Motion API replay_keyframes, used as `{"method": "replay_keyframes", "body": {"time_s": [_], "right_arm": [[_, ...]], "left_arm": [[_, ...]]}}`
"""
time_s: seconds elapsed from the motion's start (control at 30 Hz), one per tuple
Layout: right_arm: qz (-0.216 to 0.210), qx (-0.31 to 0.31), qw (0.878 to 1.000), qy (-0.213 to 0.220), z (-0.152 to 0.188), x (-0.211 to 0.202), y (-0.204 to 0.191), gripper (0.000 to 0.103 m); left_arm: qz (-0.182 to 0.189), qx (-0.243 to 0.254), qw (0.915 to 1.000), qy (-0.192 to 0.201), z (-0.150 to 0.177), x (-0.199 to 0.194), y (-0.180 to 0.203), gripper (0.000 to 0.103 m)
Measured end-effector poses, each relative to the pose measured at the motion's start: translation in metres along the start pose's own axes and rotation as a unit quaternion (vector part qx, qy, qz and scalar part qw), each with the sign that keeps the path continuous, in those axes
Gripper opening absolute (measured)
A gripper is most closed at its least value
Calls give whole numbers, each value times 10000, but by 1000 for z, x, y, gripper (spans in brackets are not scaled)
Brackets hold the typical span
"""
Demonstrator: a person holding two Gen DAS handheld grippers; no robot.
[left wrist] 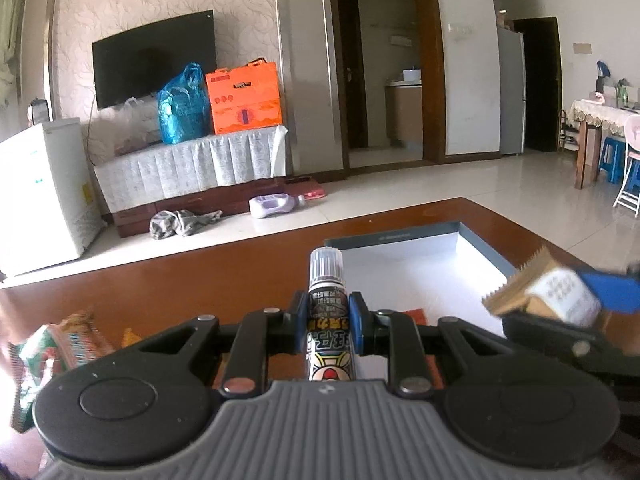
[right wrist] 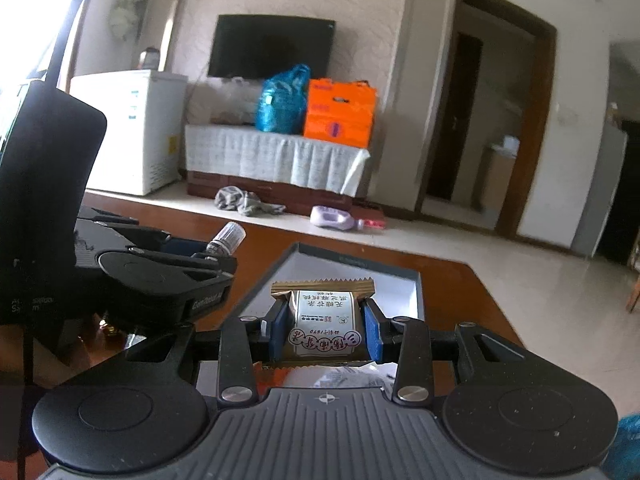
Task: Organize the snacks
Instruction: 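Carry dark tube into box and open left tool while right tool carries cake packet toward box, then open right tool to drop tan cake packet into the box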
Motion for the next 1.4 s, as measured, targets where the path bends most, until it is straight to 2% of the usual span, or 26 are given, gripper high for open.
{"method": "replay_keyframes", "body": {"time_s": [0.27, 0.43, 0.57, 0.73, 0.9, 1.1, 1.13, 1.2, 1.27, 1.33, 1.37, 1.4], "right_arm": [[-97, 84, 9997, -203, 9, 19, 6, 39], [-11, 97, 9995, -292, 14, 23, 7, 39], [84, 101, 9994, -322, 16, 24, 10, 39], [225, 163, 9989, -375, 18, 24, 13, 39], [302, 167, 9984, -452, 19, 32, 14, 39], [327, 146, 9983, -455, 20, 36, 11, 40], [320, 155, 9983, -462, 20, 36, 10, 40], [313, 171, 9984, -438, 21, 34, 13, 41], [330, 167, 9984, -424, 21, 32, 14, 41], [343, 165, 9985, -392, 21, 30, 14, 44], [337, 179, 9986, -376, 21, 29, 14, 46], [338, 193, 9987, -337, 20, 28, 13, 52]], "left_arm": [[203, 123, 9997, -40, -5, 34, 23, 20], [387, 144, 9991, -38, -5, 49, 33, 20], [452, 432, 9979, 138, -12, 57, 48, 20], [817, 593, 9939, 432, -25, 64, 70, 20], [1114, 590, 9914, 341, -28, 75, 80, 20], [885, 667, 9936, 219, -22, 79, 81, 21], [845, 691, 9937, 236, -22, 78, 80, 22], [814, 717, 9938, 242, -21, 76, 80, 38], [696, 740, 9944, 298, -21, 71, 79, 75], [558, 709, 9951, 409, -22, 64, 75, 83], [556, 690, 9951, 431, -22, 62, 73, 83], [564, 662, 9953, 437, -23, 58, 69, 83]]}}
Point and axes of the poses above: each gripper's, at about its wrist camera, not at the fingertips, and x roughly the way its jaws point, y to its right, z to its underside, the point moved 6 cm from there along x, roughly the way its jaws point, and after that the axes turned 8 degrees about x, right-handed, at the moved point
